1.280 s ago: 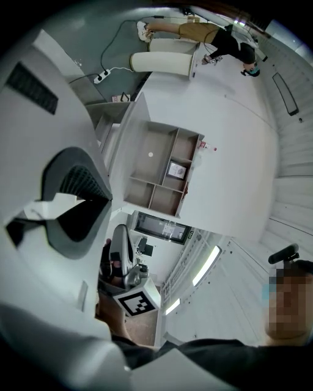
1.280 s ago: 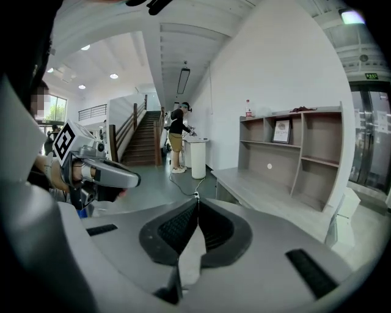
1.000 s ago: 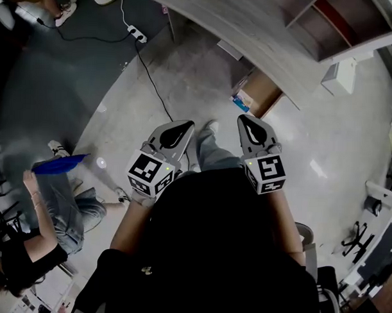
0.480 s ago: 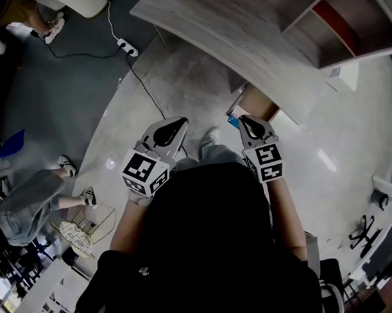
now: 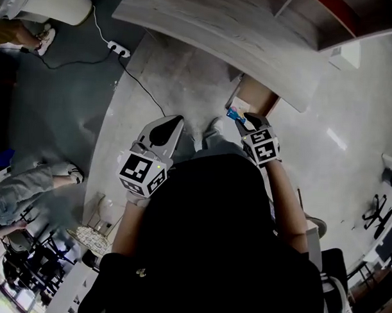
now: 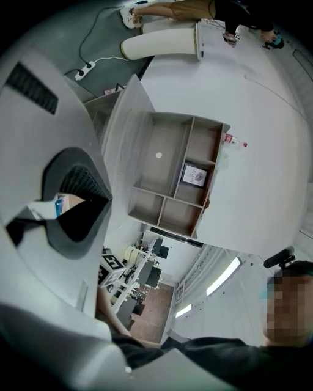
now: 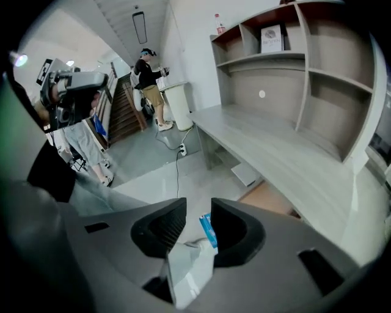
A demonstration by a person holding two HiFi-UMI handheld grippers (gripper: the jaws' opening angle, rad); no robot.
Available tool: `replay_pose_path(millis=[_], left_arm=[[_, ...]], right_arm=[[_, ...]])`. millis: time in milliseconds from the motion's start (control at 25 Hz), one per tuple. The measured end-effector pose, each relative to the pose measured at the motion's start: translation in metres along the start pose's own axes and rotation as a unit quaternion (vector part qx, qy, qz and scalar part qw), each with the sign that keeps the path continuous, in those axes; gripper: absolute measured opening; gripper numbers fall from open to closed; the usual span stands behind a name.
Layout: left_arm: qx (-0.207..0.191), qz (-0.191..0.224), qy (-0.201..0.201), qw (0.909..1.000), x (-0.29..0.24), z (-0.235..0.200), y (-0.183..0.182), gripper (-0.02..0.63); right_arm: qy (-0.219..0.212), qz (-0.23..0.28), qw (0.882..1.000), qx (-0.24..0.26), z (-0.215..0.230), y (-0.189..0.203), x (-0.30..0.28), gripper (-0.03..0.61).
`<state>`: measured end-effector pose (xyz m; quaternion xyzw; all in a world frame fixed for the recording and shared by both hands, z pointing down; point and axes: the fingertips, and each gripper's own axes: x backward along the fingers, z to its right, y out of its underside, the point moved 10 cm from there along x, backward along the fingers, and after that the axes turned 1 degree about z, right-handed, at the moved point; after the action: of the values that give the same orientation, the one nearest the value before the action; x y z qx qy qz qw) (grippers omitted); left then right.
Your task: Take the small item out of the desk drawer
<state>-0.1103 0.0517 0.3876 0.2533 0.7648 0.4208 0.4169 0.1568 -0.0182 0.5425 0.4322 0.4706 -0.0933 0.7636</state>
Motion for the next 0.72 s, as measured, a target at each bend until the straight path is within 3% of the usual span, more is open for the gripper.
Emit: replay_pose_path(millis=[480, 720], left_arm=[[-0.021, -0.045, 0.022, 0.9985, 0.004, -0.038, -0.013, 0.008], [-0.020, -0.057, 0.013, 0.9981, 0.012, -0.057, -0.010, 0.008]], right_arm=[[0.055, -0.099, 0.993, -0.027, 0.004, 0.041, -0.065, 0.196], [0.082, -0.147, 0.986, 0.006, 0.006, 0.047, -0.098, 0.229]])
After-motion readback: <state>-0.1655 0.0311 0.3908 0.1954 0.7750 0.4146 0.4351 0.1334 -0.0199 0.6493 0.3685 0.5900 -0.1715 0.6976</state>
